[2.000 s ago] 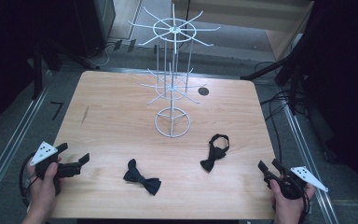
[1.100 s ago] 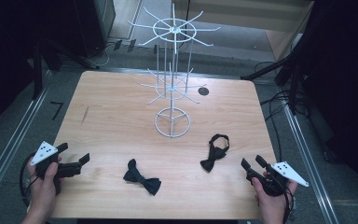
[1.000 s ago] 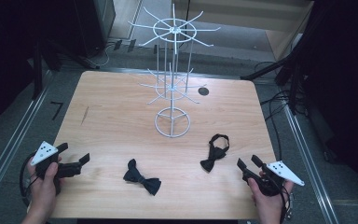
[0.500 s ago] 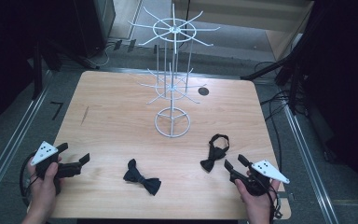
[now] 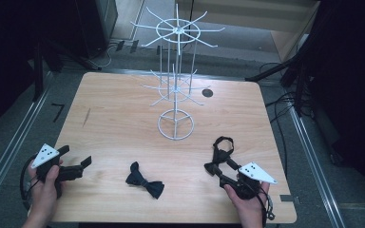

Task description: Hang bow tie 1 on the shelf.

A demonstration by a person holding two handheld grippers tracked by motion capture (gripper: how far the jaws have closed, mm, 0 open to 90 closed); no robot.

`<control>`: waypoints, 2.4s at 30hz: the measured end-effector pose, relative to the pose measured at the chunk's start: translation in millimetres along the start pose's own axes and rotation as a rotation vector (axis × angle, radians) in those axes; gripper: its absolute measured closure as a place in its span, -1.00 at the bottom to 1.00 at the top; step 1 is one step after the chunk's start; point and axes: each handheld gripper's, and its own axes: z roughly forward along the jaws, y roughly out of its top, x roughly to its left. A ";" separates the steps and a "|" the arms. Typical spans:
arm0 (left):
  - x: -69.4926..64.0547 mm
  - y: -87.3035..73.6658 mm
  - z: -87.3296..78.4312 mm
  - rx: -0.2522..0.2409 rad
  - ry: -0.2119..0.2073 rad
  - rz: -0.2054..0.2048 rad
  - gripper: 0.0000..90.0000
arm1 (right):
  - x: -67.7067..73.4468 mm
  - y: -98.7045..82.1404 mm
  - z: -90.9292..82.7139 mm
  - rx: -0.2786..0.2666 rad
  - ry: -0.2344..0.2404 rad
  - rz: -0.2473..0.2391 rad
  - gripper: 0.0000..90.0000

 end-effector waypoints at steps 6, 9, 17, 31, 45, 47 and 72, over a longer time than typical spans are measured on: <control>-0.1 -0.1 0.0 -0.004 -0.001 0.000 -1.00 | 9.9 -0.5 6.9 0.013 0.026 -0.020 -0.10; -0.2 0.0 0.0 -0.004 -0.001 -0.001 -1.00 | 15.1 -1.0 10.2 0.018 0.038 -0.026 -0.08; -0.1 0.0 0.0 -0.004 0.000 -0.001 -1.00 | 26.3 -2.8 17.7 0.036 0.066 -0.044 -0.07; 0.3 -0.1 0.1 -0.005 -0.003 -0.003 -1.00 | 47.5 -6.3 31.1 0.079 0.139 -0.078 0.22; 0.3 -0.1 0.0 -0.008 -0.005 -0.004 -1.00 | 78.7 -9.1 49.7 0.115 0.185 -0.100 0.44; 0.5 -0.1 0.0 -0.008 -0.004 -0.005 -1.00 | 83.6 -9.4 52.7 0.118 0.200 -0.104 0.44; 0.8 -0.1 -0.5 -0.011 -0.006 -0.005 -1.00 | 151.9 -14.6 84.1 0.161 0.372 -0.187 0.13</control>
